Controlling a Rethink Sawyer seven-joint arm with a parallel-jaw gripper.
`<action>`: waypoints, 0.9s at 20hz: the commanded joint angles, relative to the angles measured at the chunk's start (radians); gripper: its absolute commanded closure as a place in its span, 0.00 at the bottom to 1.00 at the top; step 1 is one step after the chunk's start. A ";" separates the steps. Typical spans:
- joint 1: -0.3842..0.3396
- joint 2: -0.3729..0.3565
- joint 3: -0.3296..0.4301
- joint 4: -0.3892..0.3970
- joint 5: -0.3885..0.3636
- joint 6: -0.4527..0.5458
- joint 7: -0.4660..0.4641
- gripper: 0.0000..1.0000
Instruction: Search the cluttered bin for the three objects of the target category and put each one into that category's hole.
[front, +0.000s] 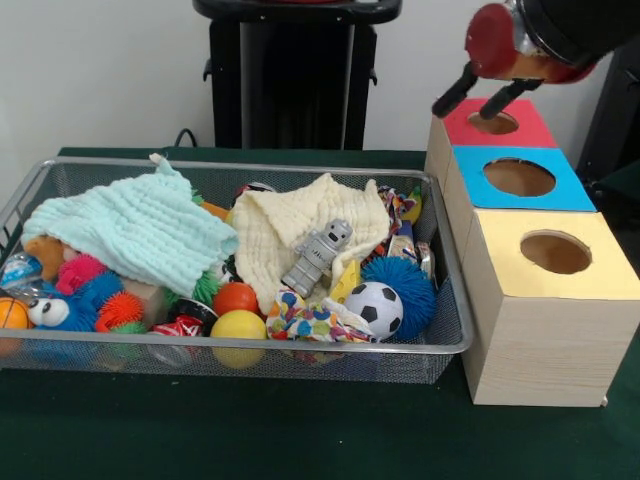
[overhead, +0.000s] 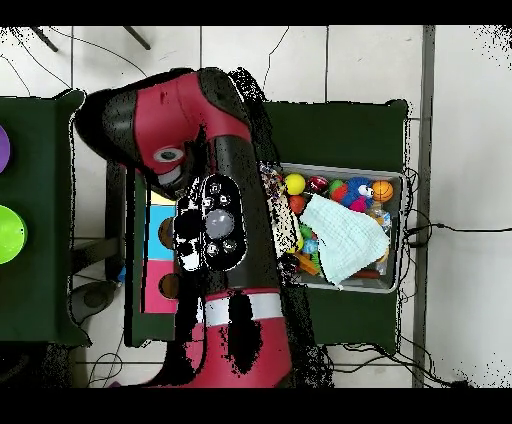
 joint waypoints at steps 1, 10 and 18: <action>-0.130 -0.140 0.047 0.210 0.041 -0.233 -0.156 0.00; -0.225 -0.147 0.050 0.190 -0.059 -0.263 -0.329 0.00; -0.352 -0.133 0.120 0.208 -0.042 -0.349 -0.424 0.00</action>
